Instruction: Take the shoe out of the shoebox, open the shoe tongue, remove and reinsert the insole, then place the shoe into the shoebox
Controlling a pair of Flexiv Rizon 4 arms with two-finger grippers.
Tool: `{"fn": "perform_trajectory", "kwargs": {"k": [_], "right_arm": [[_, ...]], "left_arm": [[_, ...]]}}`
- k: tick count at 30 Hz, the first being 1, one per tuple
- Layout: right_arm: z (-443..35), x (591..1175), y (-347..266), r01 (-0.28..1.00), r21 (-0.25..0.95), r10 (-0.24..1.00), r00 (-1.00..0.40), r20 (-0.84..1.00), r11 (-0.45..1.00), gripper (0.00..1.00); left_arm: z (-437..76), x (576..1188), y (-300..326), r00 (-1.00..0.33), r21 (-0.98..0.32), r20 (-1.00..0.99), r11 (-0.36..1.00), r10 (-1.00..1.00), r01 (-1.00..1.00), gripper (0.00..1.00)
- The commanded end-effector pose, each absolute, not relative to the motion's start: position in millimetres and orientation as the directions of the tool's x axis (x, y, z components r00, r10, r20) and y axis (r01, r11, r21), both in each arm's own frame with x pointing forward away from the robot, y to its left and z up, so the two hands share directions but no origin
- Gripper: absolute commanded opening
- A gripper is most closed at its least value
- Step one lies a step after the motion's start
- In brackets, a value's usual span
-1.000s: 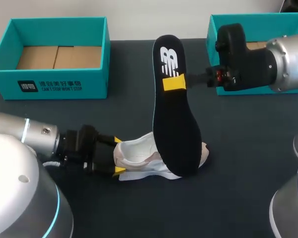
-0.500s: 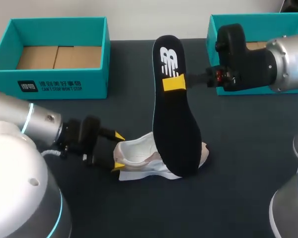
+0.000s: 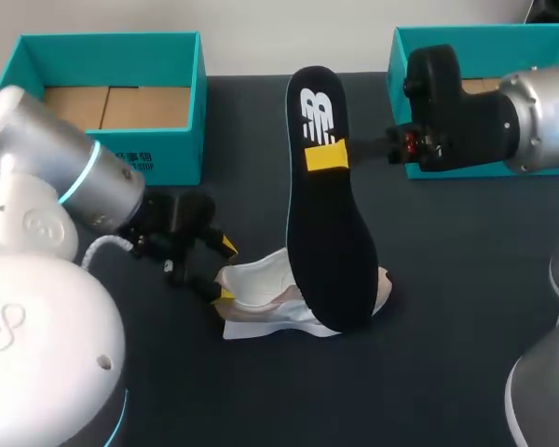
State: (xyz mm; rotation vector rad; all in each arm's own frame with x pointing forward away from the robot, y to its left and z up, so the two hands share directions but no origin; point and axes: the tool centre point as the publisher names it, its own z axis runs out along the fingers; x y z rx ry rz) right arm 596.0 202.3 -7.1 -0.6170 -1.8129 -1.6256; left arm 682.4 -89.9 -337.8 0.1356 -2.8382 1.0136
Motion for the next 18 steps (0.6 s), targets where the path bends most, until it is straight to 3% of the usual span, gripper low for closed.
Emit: {"fn": "perform_trajectory", "kwargs": {"k": [1, 18], "right_arm": [[-7.5, 597.1, 205.0, 0.703, 0.699, -0.06, -0.698, 0.714, 0.135, 0.0], [-7.5, 597.1, 205.0, 0.703, 0.699, -0.06, -0.698, 0.714, 0.135, 0.0]], "left_arm": [[-334.3, 682.9, -93.6, -0.987, -0.394, 0.158, 0.914, -0.037, -0.097, 1.0], [-325.7, 679.0, -93.7, -0.992, -0.196, 0.122, 0.981, 0.019, -0.005, 1.0]]}}
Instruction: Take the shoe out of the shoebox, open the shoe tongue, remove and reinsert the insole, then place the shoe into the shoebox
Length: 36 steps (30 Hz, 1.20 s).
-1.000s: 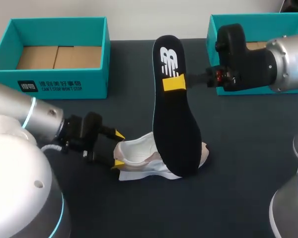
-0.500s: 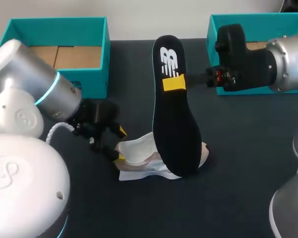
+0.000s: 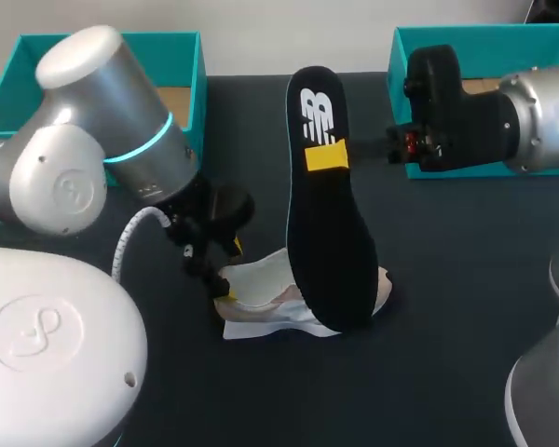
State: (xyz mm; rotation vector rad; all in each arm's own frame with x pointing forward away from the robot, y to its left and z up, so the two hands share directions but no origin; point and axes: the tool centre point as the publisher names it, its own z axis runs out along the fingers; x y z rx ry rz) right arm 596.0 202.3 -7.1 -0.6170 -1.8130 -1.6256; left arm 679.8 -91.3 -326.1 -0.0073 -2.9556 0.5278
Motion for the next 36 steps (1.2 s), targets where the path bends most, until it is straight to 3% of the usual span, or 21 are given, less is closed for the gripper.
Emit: {"fn": "perform_trajectory", "kwargs": {"k": [1, 17, 36], "right_arm": [[-7.5, 597.1, 205.0, 0.703, 0.699, -0.06, -0.698, 0.714, 0.135, 0.0], [-7.5, 597.1, 205.0, 0.703, 0.699, -0.06, -0.698, 0.714, 0.135, 0.0], [-7.5, 597.1, 205.0, 0.703, 0.699, -0.06, -0.698, 0.714, 0.135, 0.0]], "left_arm": [[-326.7, 679.8, -93.9, -0.993, -0.194, 0.12, 0.981, 0.02, -0.004, 1.0], [-332.3, 688.7, -108.0, -1.0, -0.165, 0.03, 0.986, -0.005, -0.01, 1.0], [-356.6, 737.4, -157.5, -0.99, -0.22, -0.023, 0.966, -0.142, -0.134, 1.0]]}}
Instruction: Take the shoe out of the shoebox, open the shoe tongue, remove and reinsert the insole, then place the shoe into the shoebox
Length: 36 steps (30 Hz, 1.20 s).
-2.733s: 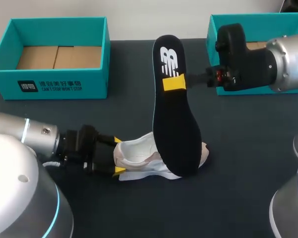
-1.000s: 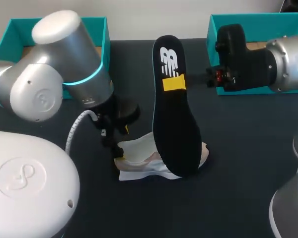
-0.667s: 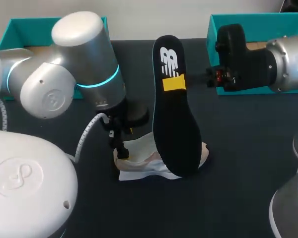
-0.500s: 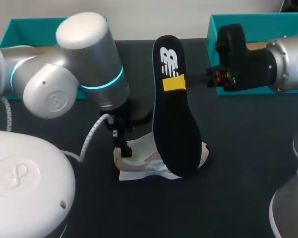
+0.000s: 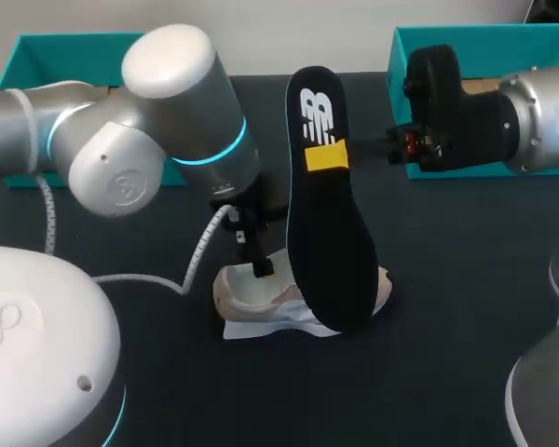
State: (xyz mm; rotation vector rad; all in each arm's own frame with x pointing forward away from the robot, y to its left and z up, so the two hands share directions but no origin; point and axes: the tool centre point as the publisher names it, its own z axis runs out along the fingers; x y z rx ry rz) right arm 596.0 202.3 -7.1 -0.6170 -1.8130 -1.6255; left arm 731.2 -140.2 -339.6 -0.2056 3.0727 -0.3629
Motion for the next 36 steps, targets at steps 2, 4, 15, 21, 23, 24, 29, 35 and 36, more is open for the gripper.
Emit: {"fn": "perform_trajectory", "kwargs": {"k": [2, 4, 15, 21, 23, 24, 29, 35, 36], "right_arm": [[-7.5, 597.1, 205.0, 0.703, 0.699, -0.06, -0.698, 0.714, 0.135, 0.0], [-7.5, 597.1, 205.0, 0.703, 0.699, -0.06, -0.698, 0.714, 0.135, 0.0], [-7.5, 597.1, 205.0, 0.703, 0.699, -0.06, -0.698, 0.714, 0.135, 0.0], [-7.5, 597.1, 205.0, 0.703, 0.699, -0.06, -0.698, 0.714, 0.135, 0.0], [-7.5, 597.1, 205.0, 0.703, 0.699, -0.06, -0.698, 0.714, 0.135, 0.0], [-7.5, 597.1, 205.0, 0.703, 0.699, -0.06, -0.698, 0.714, 0.135, 0.0], [-7.5, 597.1, 205.0, 0.703, 0.699, -0.06, -0.698, 0.714, 0.135, 0.0], [-7.5, 597.1, 205.0, 0.703, 0.699, -0.06, -0.698, 0.714, 0.135, 0.0], [-7.5, 597.1, 205.0, 0.703, 0.699, -0.06, -0.698, 0.714, 0.135, 0.0]], "left_arm": [[-362.0, 738.3, -161.2, -0.989, -0.22, -0.019, 0.965, -0.15, -0.142, 1.0], [-366.2, 740.1, -164.1, -0.988, -0.229, 0.001, 0.962, -0.152, -0.149, 0.96], [-388.7, 737.8, -174.7, -0.989, -0.188, 0.001, 0.971, -0.147, -0.145, 0.49], [-391.9, 732.8, -176.6, -0.99, -0.195, 0.016, 0.971, -0.14, -0.141, 0.43], [-393.2, 731.7, -176.4, -0.99, -0.194, 0.019, 0.97, -0.142, -0.143, 0.34], [-393.7, 731.3, -176.2, -0.99, -0.194, 0.021, 0.97, -0.142, -0.143, 0.26], [-396.1, 729.7, -174.8, -0.991, -0.198, 0.038, 0.972, -0.125, -0.13, 0.0], [-391.0, 732.6, -175.8, -0.99, -0.247, 0.139, 0.969, 0.02, -0.015, 0.0], [-387.9, 733.0, -176.5, -0.983, -0.26, 0.173, 0.965, 0.064, 0.017, 0.0]]}}
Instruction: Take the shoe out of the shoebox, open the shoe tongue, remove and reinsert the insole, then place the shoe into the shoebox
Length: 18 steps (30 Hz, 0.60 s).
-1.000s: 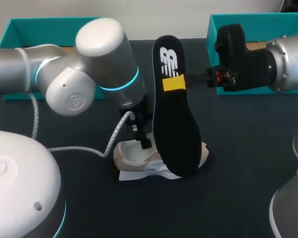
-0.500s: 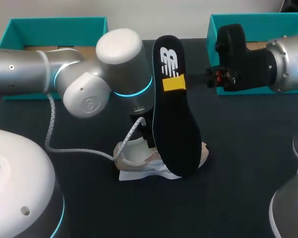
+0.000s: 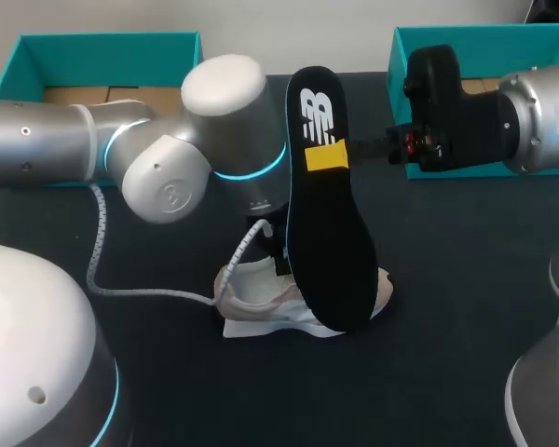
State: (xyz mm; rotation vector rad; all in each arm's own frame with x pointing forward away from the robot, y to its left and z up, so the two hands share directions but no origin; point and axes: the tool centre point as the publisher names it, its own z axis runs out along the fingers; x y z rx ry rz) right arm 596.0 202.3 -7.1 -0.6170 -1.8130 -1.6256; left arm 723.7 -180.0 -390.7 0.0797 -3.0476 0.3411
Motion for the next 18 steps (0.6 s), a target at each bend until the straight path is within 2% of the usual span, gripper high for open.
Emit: {"fn": "perform_trajectory", "kwargs": {"k": [1, 6, 13, 18], "right_arm": [[-7.5, 597.1, 205.0, 0.703, 0.699, -0.06, -0.698, 0.714, 0.135, 0.0], [-7.5, 597.1, 205.0, 0.703, 0.699, -0.06, -0.698, 0.714, 0.135, 0.0], [-7.5, 597.1, 205.0, 0.703, 0.699, -0.06, -0.698, 0.714, 0.135, 0.0], [-7.5, 597.1, 205.0, 0.703, 0.699, -0.06, -0.698, 0.714, 0.135, 0.0]], "left_arm": [[-384.7, 733.6, -177.2, -0.976, -0.269, 0.187, 0.961, 0.115, 0.062, 0.0], [-367.1, 738.0, -178.1, -0.876, -0.328, 0.301, 0.904, 0.376, 0.275, 0.0], [-340.4, 743.1, -174.3, -0.732, -0.262, 0.319, 0.798, 0.602, 0.543, 0.0], [-321.9, 738.0, -171.6, -0.558, -0.22, 0.285, 0.62, 0.779, 0.753, 0.0]]}}
